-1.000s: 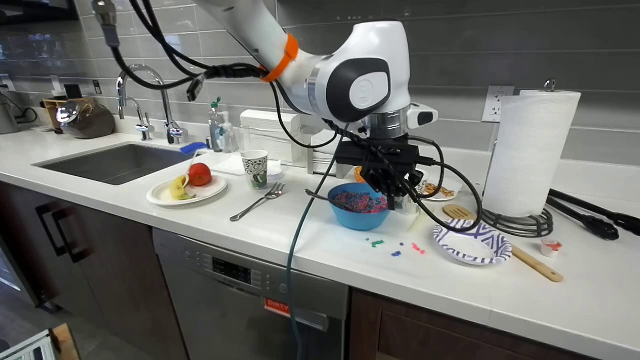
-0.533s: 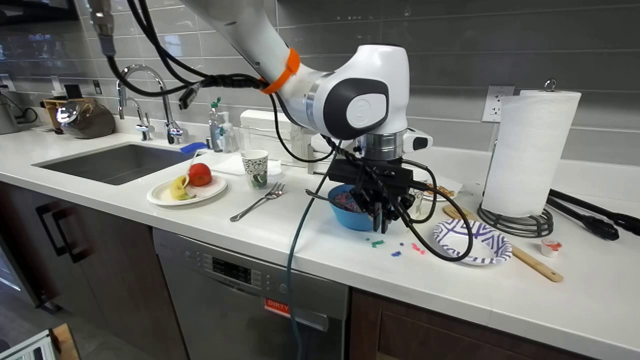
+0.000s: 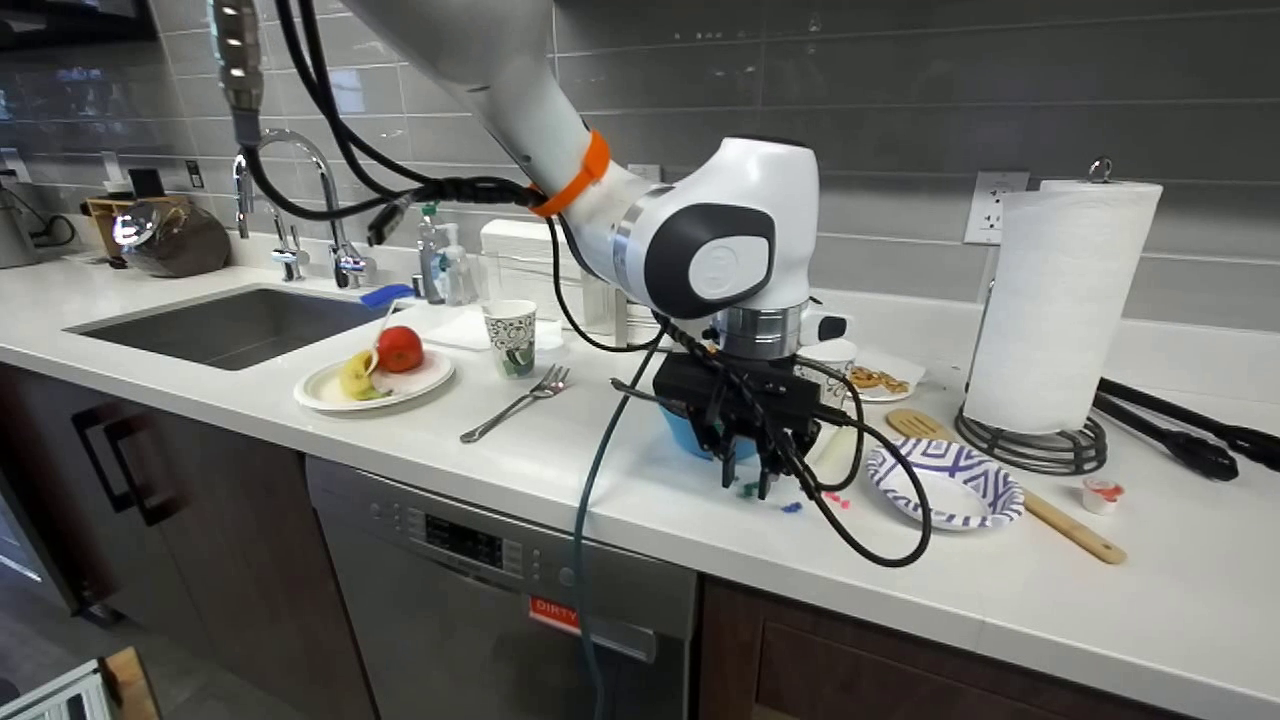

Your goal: Put the blue cereal from the countertop inside the blue bowl.

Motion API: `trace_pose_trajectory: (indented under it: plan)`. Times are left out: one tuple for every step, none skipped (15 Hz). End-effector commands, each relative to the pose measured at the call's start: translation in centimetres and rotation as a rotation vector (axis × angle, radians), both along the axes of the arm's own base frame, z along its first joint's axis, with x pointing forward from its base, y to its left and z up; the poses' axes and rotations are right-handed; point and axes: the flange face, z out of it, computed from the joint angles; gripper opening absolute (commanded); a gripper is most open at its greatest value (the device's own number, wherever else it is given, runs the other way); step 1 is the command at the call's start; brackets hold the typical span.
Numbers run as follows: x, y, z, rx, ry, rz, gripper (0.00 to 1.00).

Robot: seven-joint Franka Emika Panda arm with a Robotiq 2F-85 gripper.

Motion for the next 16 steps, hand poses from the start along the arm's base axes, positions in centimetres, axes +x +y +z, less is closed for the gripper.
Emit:
trace_pose_trajectory:
  plan:
    - [0.6, 0.1, -1.5, 0.025, -0.015, 0.042, 0.33]
    - [0.8, 0.1, -1.8, 0.024, -0.019, 0.057, 0.32]
    - [1.0, 0.2, -1.9, 0.025, -0.022, 0.068, 0.3]
    - [1.1, 0.2, -2.0, 0.025, -0.025, 0.079, 0.33]
    - [1.2, 0.2, -1.9, 0.023, -0.028, 0.088, 0.31]
    - [1.3, 0.2, -1.9, 0.021, -0.031, 0.099, 0.33]
    - [1.4, 0.2, -1.8, 0.02, -0.031, 0.108, 0.33]
    - [1.6, 0.2, -1.8, 0.019, -0.031, 0.115, 0.34]
    - [1.6, 0.3, -1.9, 0.019, -0.029, 0.122, 0.32]
    - [1.7, 0.2, -1.9, 0.015, -0.026, 0.129, 0.3]
    - [1.6, 0.2, -2.0, 0.009, -0.021, 0.135, 0.22]
    - [1.6, 0.1, -2.1, 0.007, -0.017, 0.137, 0.08]
    - [1.5, 0.0, -2.2, -0.001, -0.01, 0.141, 0.07]
    - [1.5, -0.2, -2.2, -0.01, -0.004, 0.144, 0.01]
    - [1.5, -0.3, -2.3, -0.018, 0.001, 0.146, 0.0]
    - [1.5, -0.4, -2.1, -0.025, 0.001, 0.148, 0.0]
